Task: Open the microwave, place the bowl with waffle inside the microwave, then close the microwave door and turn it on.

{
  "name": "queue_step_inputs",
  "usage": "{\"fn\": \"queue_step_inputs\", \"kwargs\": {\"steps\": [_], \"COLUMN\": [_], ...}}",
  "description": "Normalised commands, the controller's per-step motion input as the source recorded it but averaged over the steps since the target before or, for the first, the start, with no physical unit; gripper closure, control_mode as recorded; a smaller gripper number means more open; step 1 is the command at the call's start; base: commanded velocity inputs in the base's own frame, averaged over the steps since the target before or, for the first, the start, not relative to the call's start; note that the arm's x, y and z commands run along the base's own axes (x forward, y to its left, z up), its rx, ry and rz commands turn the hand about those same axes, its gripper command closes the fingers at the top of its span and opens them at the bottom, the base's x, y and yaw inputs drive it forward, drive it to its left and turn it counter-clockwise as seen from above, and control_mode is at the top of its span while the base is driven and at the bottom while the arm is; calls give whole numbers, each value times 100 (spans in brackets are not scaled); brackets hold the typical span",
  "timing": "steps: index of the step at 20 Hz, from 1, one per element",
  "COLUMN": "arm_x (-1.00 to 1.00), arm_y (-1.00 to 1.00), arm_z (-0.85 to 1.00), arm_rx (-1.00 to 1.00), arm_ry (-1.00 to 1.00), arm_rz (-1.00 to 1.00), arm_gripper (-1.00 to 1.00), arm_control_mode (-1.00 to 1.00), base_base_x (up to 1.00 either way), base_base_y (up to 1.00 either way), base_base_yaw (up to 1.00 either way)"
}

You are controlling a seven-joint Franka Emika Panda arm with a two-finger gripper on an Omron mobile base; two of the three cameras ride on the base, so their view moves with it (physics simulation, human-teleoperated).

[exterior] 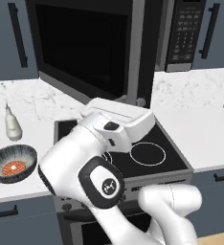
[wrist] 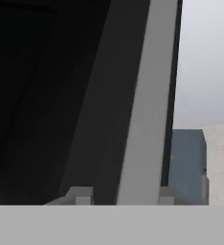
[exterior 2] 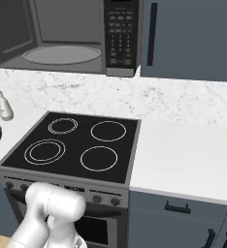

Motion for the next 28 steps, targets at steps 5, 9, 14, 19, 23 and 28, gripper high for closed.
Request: {"fn": "queue_step_inputs", "kwargs": {"steps": [5, 9, 14, 19, 23, 28], "arm_x": [0, 0, 0, -1, -29, -79], "arm_y": [34, 7, 0, 6, 29, 18], "arm_z": [-15, -9, 0, 0, -10, -4], "arm_rx": [-1, 0, 0, 1, 0, 0], "arm_ry": [-1, -11, -7, 2, 0, -5], "arm_rz": [-28, -33, -6, 36, 41, 27], "arm_gripper": [-100, -100, -100, -100, -100, -100], "arm_control_mode": [-100, -100, -100, -100, -100, -100], "base_base_x": [0, 0, 0, 0, 0, 0], "base_base_y": [0, 0, 0, 0, 0, 0], "base_base_yaw": [0, 0, 0, 0, 0, 0]}}
